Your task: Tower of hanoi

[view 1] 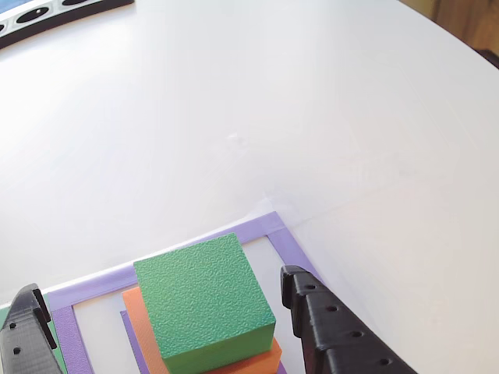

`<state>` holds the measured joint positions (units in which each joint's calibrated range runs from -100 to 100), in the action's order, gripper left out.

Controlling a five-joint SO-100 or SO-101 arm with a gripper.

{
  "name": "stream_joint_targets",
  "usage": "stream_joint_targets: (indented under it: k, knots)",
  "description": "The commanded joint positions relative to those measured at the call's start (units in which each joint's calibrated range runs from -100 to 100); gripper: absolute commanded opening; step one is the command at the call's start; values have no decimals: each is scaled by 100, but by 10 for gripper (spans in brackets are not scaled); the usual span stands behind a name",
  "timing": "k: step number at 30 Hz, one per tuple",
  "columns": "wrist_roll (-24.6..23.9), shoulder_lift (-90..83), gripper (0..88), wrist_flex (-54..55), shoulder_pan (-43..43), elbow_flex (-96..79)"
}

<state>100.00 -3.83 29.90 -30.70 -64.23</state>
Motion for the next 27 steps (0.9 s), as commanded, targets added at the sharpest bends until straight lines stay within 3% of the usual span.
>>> stream_joint_targets:
  k: [1, 27]
  knots:
    - [0, -90, 311, 146, 62, 185]
    - [0, -42, 127, 227, 230, 76]
